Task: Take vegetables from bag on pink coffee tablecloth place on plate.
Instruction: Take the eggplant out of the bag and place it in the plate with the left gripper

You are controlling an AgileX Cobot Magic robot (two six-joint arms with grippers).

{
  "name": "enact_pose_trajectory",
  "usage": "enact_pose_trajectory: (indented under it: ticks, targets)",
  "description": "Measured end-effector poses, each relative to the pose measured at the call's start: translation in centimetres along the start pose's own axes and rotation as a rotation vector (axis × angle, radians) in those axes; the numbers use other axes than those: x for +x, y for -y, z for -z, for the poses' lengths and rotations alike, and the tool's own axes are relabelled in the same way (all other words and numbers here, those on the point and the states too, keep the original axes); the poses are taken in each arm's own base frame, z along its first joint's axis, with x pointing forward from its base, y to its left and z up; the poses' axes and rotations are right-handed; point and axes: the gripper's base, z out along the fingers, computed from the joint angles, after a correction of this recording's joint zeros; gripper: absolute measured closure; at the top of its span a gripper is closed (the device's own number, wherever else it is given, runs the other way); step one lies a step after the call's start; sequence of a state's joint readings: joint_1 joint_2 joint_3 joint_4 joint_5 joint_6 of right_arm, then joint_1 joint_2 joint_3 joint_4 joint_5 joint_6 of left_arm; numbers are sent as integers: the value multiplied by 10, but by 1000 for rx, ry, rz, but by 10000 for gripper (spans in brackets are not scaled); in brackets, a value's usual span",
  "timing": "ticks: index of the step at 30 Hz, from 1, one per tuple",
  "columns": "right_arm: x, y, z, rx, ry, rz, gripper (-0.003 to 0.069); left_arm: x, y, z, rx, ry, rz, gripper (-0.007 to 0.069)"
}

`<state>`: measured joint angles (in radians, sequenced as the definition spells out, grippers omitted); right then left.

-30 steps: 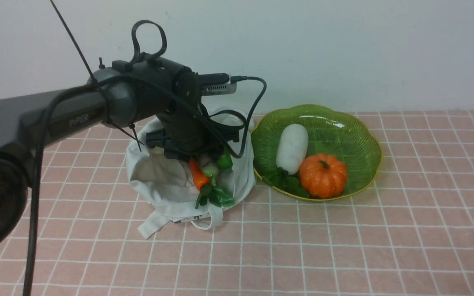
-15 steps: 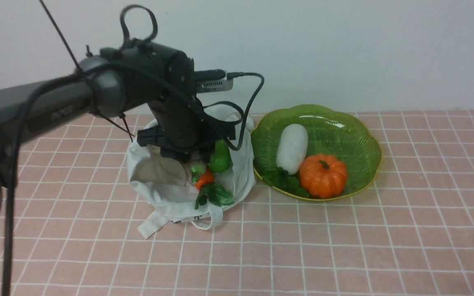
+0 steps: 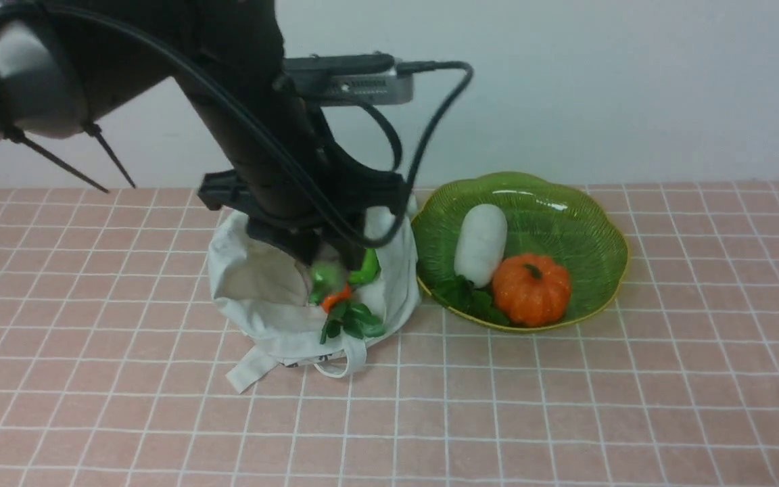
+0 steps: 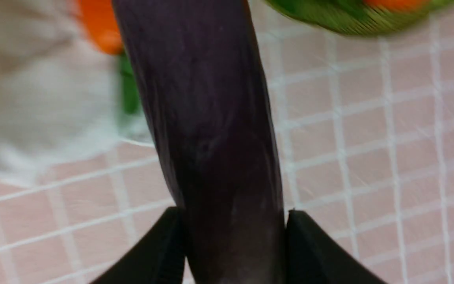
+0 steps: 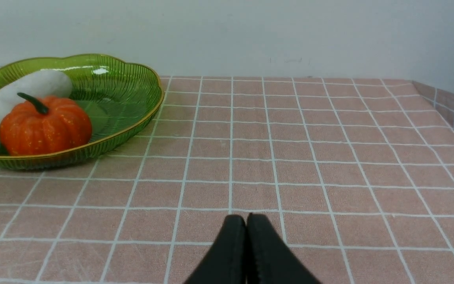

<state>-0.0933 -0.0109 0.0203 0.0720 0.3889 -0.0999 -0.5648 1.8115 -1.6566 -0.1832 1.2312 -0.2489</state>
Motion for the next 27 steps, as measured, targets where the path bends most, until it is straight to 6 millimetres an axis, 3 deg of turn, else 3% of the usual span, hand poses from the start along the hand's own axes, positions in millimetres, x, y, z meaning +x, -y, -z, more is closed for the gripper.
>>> enact_pose_trajectory:
  ticks: [3,7,13,18,27]
  targets:
    - [0,0,0,0,0,0,673,6,31,-32,35,-83,-102,333]
    - [0,0,0,0,0,0,673,-10,64,-58,85,-58,-214,333]
    - [0,0,0,0,0,0,673,-48,83,-71,122,30,-250,333]
    - [0,0,0,0,0,0,673,-80,92,-94,120,117,-274,333]
    - [0,0,0,0,0,0,673,-114,91,-131,105,300,-158,328]
